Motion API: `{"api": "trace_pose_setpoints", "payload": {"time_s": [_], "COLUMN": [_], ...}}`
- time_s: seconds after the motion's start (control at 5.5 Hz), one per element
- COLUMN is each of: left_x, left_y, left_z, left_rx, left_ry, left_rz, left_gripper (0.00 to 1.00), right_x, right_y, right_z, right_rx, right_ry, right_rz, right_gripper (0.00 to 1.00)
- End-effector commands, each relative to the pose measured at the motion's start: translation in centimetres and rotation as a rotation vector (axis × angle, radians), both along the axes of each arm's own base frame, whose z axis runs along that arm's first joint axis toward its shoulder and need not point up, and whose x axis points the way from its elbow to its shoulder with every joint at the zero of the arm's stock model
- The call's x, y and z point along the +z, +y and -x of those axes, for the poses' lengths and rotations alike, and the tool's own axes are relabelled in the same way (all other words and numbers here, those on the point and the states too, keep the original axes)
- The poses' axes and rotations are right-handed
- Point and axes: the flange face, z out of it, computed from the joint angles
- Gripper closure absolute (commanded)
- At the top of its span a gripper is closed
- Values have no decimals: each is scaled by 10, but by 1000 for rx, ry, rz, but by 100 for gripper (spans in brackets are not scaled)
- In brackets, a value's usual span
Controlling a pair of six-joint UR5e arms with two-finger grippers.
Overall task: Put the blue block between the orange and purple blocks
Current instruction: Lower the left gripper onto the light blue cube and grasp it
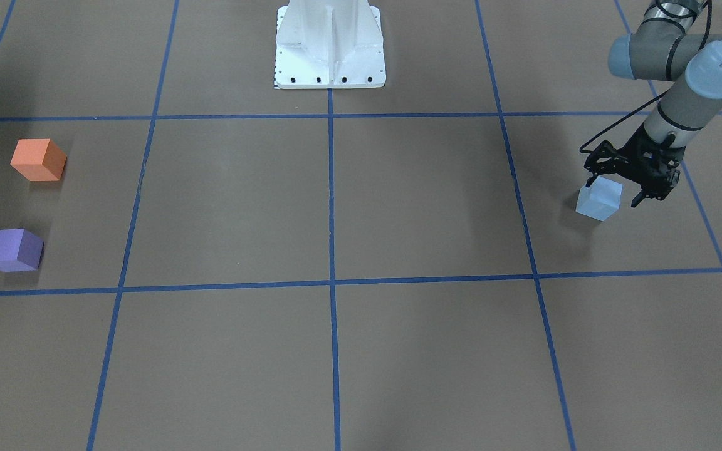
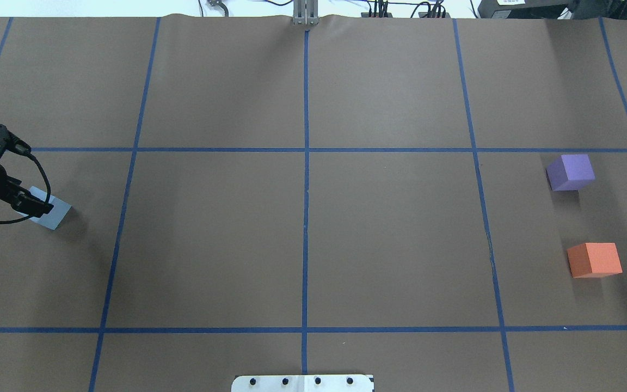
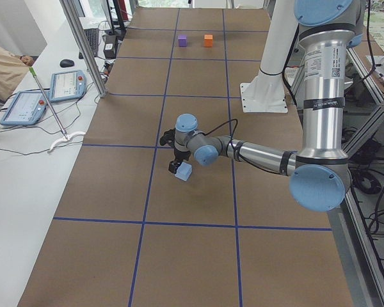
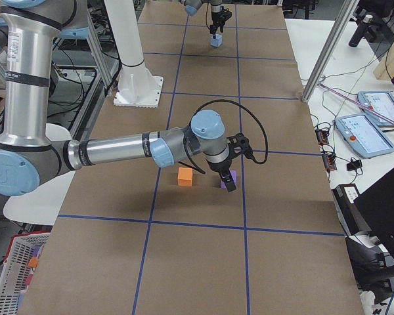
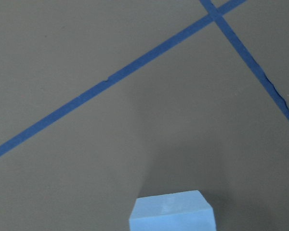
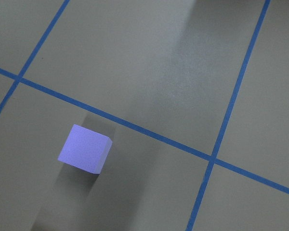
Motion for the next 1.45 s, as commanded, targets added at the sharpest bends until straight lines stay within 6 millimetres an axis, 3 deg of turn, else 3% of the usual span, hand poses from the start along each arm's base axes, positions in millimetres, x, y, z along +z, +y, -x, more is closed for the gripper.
{"api": "trace_pose_setpoints", "payload": {"time_s": [0.0, 0.36, 0.55, 0.73, 0.91, 1.09, 1.27], "left_x": [22, 37, 31, 19, 6, -46, -105], "left_y": [3, -1, -3, -4, 1, -18, -35], "left_z": [-11, -19, -21, -27, -31, -51, -85], "left_rx": [15, 24, 24, 62, 88, -12, -73], "left_ry": [-23, -34, -29, 21, 74, 159, 222], "left_rz": [39, 66, 63, 82, 121, 218, 288], "left_gripper": [0, 2, 40, 87, 94, 94, 93], "right_x": [0, 1, 0, -1, 0, -1, -1], "right_y": [0, 0, 0, 0, 0, 0, 0], "right_z": [0, 0, 0, 0, 0, 0, 0], "right_rx": [0, 0, 0, 0, 0, 2, 3], "right_ry": [0, 0, 0, 0, 0, -1, -2], "right_rz": [-2, 1, -2, -3, -2, -1, 0], "right_gripper": [0, 0, 0, 0, 0, 0, 0]}}
